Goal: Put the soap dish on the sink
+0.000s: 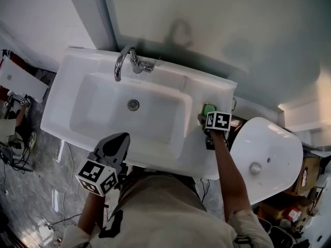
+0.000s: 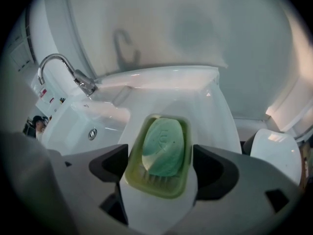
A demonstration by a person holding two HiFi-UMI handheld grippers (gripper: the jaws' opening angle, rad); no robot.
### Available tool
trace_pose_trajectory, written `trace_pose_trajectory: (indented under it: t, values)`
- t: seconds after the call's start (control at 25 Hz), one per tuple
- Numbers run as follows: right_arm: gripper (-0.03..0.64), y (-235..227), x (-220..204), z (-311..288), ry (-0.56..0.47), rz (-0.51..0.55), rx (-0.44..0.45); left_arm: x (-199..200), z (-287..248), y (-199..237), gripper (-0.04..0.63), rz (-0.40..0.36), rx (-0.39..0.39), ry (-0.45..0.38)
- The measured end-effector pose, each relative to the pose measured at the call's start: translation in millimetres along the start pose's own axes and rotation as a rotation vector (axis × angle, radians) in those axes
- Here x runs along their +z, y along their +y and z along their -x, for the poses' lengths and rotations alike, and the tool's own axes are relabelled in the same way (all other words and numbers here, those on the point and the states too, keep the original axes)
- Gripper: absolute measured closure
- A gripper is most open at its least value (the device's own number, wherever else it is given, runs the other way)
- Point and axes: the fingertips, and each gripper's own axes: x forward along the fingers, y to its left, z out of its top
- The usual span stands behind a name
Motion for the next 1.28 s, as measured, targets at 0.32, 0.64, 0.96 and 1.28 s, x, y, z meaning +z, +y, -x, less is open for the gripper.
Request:
trace_pose_trajectory:
  t: [0.32,0.64,0.96,1.28]
  values:
    - [0.183,24,18,52,-0.205,-0.001,0.072,15,31,51,0.576,-0.065,0.101,-0.027]
    - [0.384,110,45,142,-0.464,-0.04,0.35,19,57,77,0.575,-0.102,0.118,-0.043]
    - [0.606,183,45,222,-0.617,-0.032,0.567,9,77,75,0.575,-0.097,0.068,-0.061]
    - [0.607,229,49,301,-0.798,-0.168,0.963,21,91,82,0.575,-0.125,-0.002,-0.11]
